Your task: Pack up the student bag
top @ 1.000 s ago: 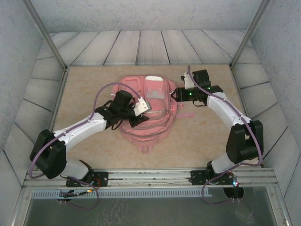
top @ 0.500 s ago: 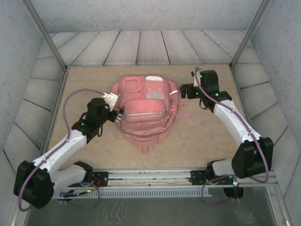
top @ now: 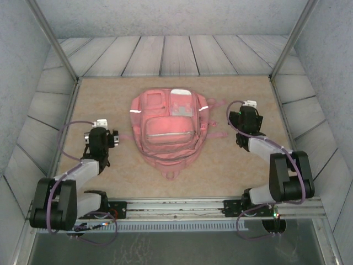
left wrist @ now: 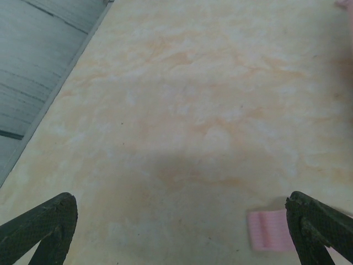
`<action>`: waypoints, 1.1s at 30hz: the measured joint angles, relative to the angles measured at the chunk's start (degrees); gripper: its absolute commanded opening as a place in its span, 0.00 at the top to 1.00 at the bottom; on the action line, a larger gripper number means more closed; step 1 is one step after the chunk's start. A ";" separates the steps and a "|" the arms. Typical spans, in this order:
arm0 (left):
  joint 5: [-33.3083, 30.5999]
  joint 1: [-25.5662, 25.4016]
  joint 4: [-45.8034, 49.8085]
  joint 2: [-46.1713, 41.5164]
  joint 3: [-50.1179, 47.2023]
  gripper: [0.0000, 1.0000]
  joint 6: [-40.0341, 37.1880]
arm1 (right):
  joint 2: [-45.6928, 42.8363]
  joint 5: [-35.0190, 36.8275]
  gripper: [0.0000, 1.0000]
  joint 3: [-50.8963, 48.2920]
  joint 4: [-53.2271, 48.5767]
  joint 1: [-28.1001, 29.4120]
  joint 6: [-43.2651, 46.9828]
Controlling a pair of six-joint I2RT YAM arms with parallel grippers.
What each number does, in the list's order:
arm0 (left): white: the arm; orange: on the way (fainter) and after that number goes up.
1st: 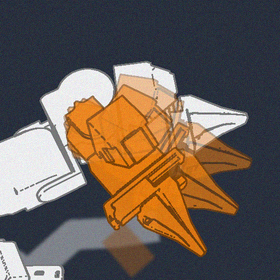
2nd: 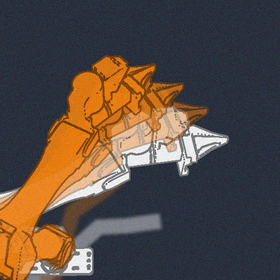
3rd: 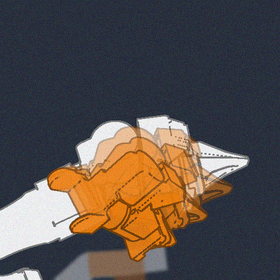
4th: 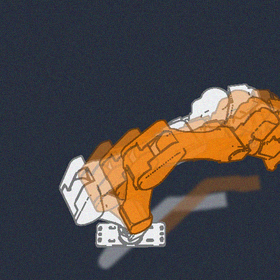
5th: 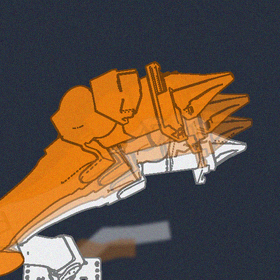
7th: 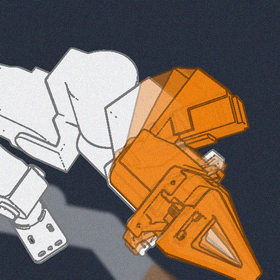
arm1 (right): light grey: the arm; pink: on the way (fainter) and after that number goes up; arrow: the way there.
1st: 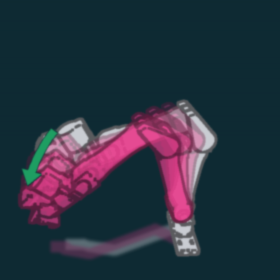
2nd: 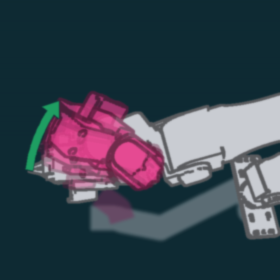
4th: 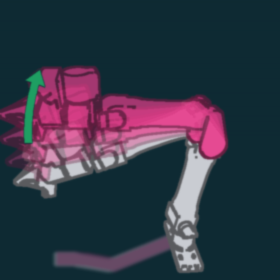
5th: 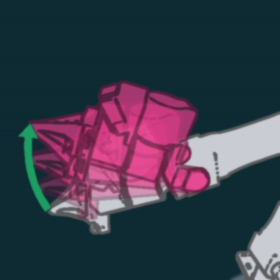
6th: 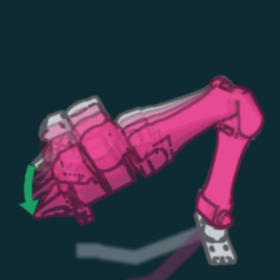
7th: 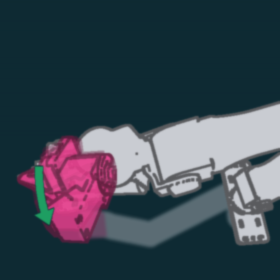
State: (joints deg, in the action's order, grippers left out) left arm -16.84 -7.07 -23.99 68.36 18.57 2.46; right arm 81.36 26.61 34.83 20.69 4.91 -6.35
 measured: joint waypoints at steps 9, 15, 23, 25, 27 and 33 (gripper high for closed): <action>0.07 1.62 -19.69 5.86 -1.14 0.00 -0.28 | 4.46 -1.57 0.00 -13.11 24.35 -1.66 1.97; 1.86 2.08 -36.09 18.34 -3.10 0.00 -0.94 | 6.91 -6.67 0.00 -18.40 37.51 -1.88 4.26; 6.12 5.75 -32.50 20.31 1.99 0.00 0.28 | 7.17 -9.35 0.00 -18.49 42.84 -2.40 5.09; 6.84 6.56 -31.45 19.91 2.93 0.00 0.63 | 7.17 -9.60 0.00 -18.49 43.21 -2.43 5.11; 7.54 6.69 -31.41 19.85 2.99 0.00 0.81 | 7.17 -9.92 0.00 -18.49 43.45 -2.43 5.11; 8.79 6.67 -28.96 19.76 3.06 0.00 0.83 | 7.17 -10.12 0.00 -18.49 43.67 -2.43 5.14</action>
State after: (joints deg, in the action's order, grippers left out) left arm -8.05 -0.40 -52.95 88.12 21.63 3.29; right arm 88.53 16.49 16.34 64.36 2.48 -1.21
